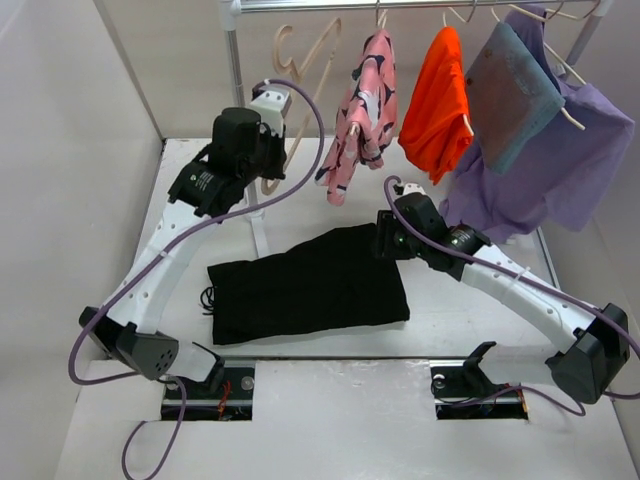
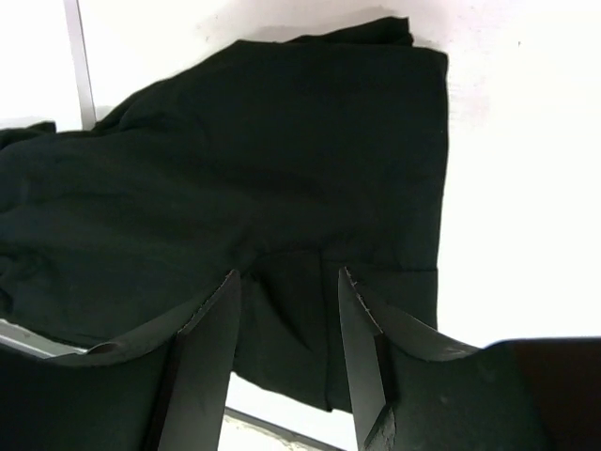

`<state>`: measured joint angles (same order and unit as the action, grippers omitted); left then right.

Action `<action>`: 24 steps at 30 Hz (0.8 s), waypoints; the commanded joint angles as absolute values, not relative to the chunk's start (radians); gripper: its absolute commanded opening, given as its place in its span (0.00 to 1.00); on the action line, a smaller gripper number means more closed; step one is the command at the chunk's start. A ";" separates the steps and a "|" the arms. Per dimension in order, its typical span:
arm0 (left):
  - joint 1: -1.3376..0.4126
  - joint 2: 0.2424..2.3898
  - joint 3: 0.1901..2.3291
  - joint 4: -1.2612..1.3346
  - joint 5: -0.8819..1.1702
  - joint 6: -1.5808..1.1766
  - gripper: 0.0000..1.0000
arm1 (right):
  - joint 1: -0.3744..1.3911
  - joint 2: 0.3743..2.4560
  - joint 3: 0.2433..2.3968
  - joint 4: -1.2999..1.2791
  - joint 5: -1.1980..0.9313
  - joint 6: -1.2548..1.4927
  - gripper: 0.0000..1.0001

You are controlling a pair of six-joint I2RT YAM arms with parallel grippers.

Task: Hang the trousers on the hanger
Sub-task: Pick up the hanger from the clothesline.

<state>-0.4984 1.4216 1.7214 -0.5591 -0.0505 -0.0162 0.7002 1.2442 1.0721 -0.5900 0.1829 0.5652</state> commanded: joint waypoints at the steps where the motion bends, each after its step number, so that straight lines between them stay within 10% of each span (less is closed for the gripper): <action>1: -0.532 1.327 1.652 -0.521 -0.034 -0.009 0.00 | 0.719 1.229 1.083 -0.541 0.173 0.568 0.51; 24: -0.469 0.940 1.100 -0.592 0.216 -0.374 0.00 | 0.877 1.382 1.212 -0.020 0.034 0.948 0.89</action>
<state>-0.4786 0.9672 1.1122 -0.6159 0.1513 -0.3210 0.8780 1.3468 1.1503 -0.2073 0.0334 0.8482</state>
